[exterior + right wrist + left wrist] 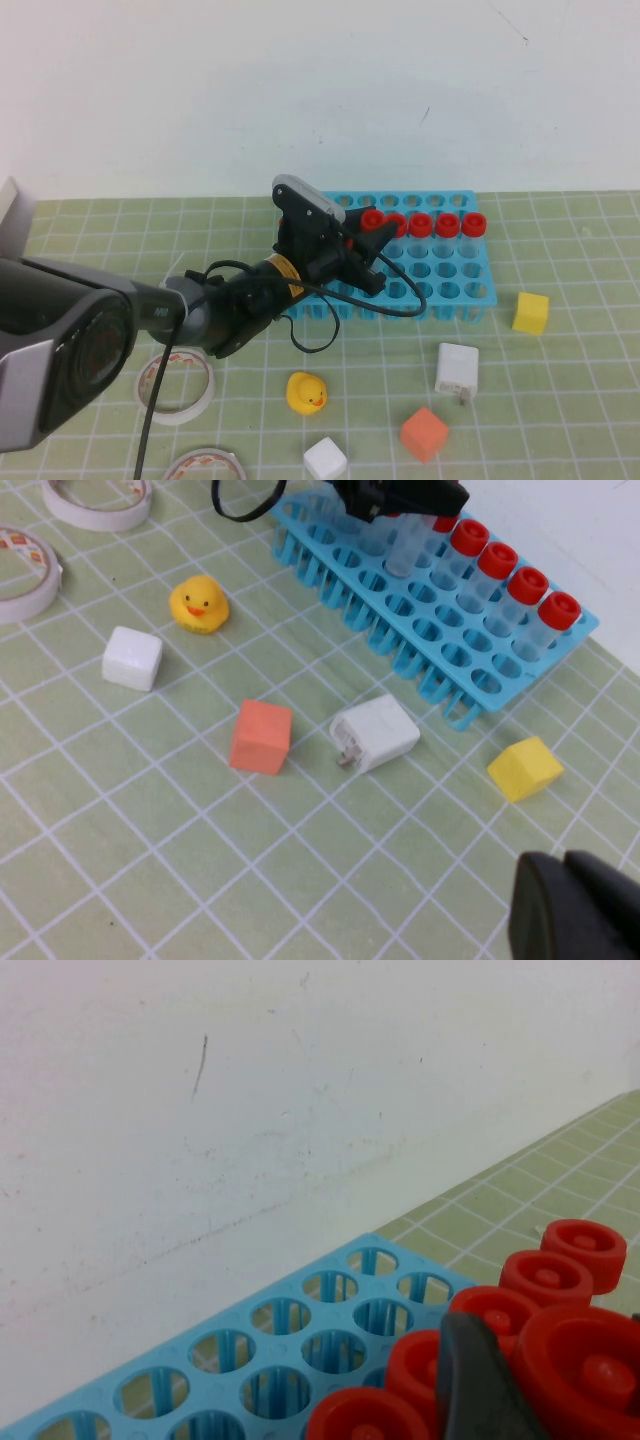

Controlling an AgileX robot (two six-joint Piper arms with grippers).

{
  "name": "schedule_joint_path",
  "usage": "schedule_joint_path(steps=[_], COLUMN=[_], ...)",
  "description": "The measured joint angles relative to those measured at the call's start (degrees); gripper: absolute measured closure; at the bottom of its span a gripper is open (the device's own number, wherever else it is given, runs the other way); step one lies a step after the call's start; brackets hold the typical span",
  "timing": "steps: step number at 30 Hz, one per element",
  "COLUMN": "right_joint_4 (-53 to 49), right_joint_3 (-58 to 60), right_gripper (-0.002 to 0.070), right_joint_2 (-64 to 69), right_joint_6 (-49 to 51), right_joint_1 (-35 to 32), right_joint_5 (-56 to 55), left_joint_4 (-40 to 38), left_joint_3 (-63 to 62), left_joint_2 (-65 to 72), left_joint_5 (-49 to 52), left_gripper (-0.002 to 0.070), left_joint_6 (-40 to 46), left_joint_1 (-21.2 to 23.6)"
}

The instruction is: Place the test tubes

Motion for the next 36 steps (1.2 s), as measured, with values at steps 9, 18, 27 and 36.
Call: schedule_joint_path(steps=[9,18,27,36], right_joint_4=[0.0,-0.1,-0.1,-0.2], right_joint_3=[0.0,0.0,0.0,0.0], right_gripper=[0.0675,0.0675,0.0675,0.0675], right_joint_2=[0.0,0.0,0.0,0.0], right_joint_6=[0.2,0.4,0.4,0.4], right_joint_1=[0.0,0.0,0.0,0.0], right_joint_5=[0.0,0.0,0.0,0.0], left_joint_4=[0.0,-0.1,0.7,0.5], left_joint_3=[-0.3,-0.4,-0.4,-0.4], left_joint_2=[0.0,0.1,-1.8,-3.9], left_joint_5=[0.9,3.6,6.3,9.7], left_gripper=[0.0421,0.0274,0.0222,0.0222], left_joint_6=[0.0,-3.3,-5.9,-5.8], left_joint_1=[-0.1,-0.1,-0.1,-0.1])
